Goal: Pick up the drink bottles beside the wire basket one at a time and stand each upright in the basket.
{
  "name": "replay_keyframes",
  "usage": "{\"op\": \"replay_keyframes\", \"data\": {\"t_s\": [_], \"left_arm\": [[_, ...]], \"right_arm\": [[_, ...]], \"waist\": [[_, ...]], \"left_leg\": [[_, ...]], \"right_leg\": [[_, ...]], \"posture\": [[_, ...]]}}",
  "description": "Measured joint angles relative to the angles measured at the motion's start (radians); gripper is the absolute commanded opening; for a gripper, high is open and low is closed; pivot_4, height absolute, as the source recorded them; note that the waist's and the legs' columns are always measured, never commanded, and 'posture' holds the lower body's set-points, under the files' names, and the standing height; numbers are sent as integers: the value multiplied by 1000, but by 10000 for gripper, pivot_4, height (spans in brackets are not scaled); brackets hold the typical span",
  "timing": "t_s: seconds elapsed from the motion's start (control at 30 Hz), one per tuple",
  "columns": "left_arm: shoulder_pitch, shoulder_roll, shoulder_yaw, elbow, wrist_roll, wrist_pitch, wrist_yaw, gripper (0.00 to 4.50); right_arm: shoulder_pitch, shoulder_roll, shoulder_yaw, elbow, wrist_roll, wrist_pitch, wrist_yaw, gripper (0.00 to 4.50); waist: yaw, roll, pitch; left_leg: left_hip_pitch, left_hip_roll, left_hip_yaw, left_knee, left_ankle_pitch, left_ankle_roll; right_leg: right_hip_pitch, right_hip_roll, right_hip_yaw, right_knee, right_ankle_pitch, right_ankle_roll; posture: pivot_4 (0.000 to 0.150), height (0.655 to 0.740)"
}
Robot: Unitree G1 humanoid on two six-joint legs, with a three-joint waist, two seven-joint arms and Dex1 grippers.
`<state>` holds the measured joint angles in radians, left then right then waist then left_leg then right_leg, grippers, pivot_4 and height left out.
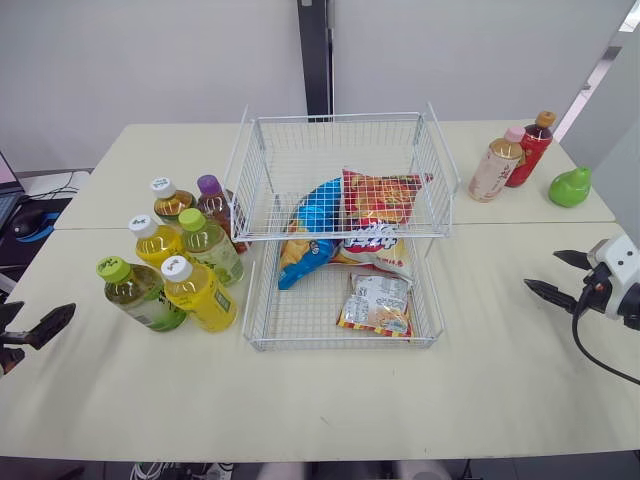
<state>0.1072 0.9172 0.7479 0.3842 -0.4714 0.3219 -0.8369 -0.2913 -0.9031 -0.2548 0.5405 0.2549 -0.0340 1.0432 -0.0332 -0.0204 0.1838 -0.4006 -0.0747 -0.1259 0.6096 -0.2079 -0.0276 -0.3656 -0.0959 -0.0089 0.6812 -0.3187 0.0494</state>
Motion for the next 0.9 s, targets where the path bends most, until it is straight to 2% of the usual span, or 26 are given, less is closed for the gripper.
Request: {"op": "replay_keyframes", "data": {"t_s": [0.23, 0.4, 0.53, 0.67, 0.9], "left_arm": [[-3, 0, 6, -24, -3, 17, 0, 44870], [-12, 2, 5, -26, -4, 27, -2, 44870], [-25, 3, 5, -27, -3, 42, -3, 44870], [-29, 5, 5, -30, -3, 51, -4, 44870], [2, 23, 22, -64, -4, 83, -11, 44870]], "right_arm": [[56, 3, -24, -81, 6, -1, -21, 45000], [166, 12, -93, -291, 69, 11, -38, 45000], [253, 8, -151, -511, 178, 100, -7, 45000], [278, -59, -200, -710, 303, 242, 31, 45000], [96, -193, -229, -1018, 627, 503, 17, 45000]], "waist": [[1, 0, 0], [1, 0, 0], [0, 0, 0], [1, 0, 0], [2, -1, -1]], "left_leg": [[0, 0, 0, 0, 0, 0], [0, 0, 0, 0, 0, 0], [0, 1, 0, 0, 0, 0], [0, 1, 0, 0, 0, 0], [-1, 3, -1, 0, 0, 0]], "right_leg": [[0, 0, 0, 0, 0, 0], [0, 0, 0, 0, 0, 0], [0, -1, 0, 0, 0, 0], [0, -2, 0, 0, 0, 0], [-2, -2, 0, -1, 1, -1]], "posture": [[1500, 7400], [1500, 7400], [1500, 7400], [1500, 7400], [1500, 7400]]}}
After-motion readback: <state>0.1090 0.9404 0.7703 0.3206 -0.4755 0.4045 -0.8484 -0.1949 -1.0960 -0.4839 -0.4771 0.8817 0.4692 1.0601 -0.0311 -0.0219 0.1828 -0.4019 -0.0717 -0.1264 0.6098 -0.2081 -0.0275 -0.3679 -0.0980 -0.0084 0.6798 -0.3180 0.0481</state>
